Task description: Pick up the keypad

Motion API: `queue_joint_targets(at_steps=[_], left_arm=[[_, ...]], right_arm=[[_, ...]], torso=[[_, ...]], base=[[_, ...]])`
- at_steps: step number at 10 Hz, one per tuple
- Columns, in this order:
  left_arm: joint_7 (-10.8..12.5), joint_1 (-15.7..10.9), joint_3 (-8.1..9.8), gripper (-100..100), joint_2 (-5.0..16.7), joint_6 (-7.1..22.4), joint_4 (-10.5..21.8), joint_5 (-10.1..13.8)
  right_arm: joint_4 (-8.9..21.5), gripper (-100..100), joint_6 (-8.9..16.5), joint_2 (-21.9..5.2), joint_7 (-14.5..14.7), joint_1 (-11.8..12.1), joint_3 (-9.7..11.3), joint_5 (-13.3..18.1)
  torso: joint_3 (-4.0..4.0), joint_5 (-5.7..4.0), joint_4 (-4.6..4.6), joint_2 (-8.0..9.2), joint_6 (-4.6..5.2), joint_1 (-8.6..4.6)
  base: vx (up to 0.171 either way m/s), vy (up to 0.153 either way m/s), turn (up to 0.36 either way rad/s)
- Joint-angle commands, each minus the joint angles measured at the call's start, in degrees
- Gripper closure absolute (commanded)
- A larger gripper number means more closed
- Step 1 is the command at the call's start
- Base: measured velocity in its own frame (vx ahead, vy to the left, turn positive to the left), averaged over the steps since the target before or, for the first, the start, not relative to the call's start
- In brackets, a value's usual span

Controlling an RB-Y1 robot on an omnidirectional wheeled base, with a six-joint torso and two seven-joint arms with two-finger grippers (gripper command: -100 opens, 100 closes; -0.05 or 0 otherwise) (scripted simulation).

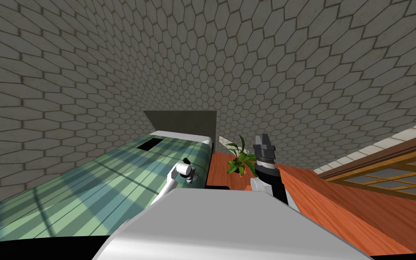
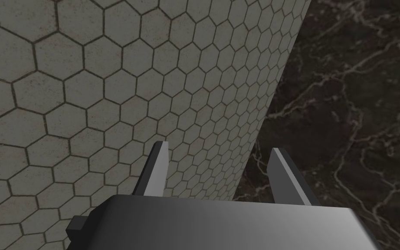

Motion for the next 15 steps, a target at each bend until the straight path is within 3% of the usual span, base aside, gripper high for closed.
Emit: queue_joint_targets(at_steps=[1,3,4,5,6,10,11,12,15], left_arm=[[-0.17,-0.08,0.31,-100,0.37,1.84,1.68,-0.10],[-0.29,-0.05,0.75,-100,0.76,3.77,3.09,-0.21],[-0.33,-0.16,0.64,-100,0.64,3.05,3.02,-0.19],[-0.31,-0.14,0.67,0,0.67,3.31,2.98,-0.19],[-0.62,-0.19,0.67,-100,0.24,1.71,4.70,-0.52],[-1.36,-0.31,0.68,-100,-0.75,-1.98,8.71,-1.27],[-1.26,-0.26,0.69,-100,-0.55,-1.31,8.07,-1.12],[-1.30,-0.26,0.68,100,-0.58,-1.54,8.19,-1.15],[-1.36,-0.23,0.64,100,-0.57,-1.45,8.18,-1.14]], right_arm=[[0.00,0,0.00,0.00,0.00,0.00,0.00,0.00],[0.00,0,0.00,0.00,0.00,0.00,0.00,0.00],[0.00,0,0.00,0.00,0.00,0.00,0.00,0.00],[0.00,0,0.00,0.00,0.00,0.00,0.00,0.00],[0.00,0,0.00,0.00,0.00,-0.01,0.00,0.00],[0.00,0,0.00,0.00,0.00,-0.01,0.00,0.00],[0.00,0,0.00,0.00,0.00,-0.01,0.00,0.00],[0.00,0,0.00,0.00,0.00,-0.01,0.00,0.00],[0.00,0,0.00,0.00,0.00,-0.01,0.00,0.00]], torso=[[0.00,0.00,0.00,0.00,0.00,0.00],[-0.04,0.00,-0.02,-0.07,0.00,-0.01],[-0.03,-0.01,-0.01,-0.05,0.00,-0.03],[0.04,0.00,0.01,0.09,0.01,-0.03],[0.11,0.00,0.04,0.19,0.00,-0.02],[0.16,0.00,0.06,0.28,0.01,0.00],[0.16,0.00,0.06,0.28,0.01,0.00],[0.16,0.00,0.06,0.28,0.00,-0.01],[0.12,0.02,0.06,0.21,0.00,0.01]], base=[[0.076,0.004,0.007],[0.087,-0.007,0.010],[0.032,-0.003,0.004],[0.007,0.000,0.000],[0.002,0.001,-0.024],[-0.003,0.003,-0.025],[0.000,0.000,0.000],[0.000,0.000,0.000],[0.000,0.000,0.000]])
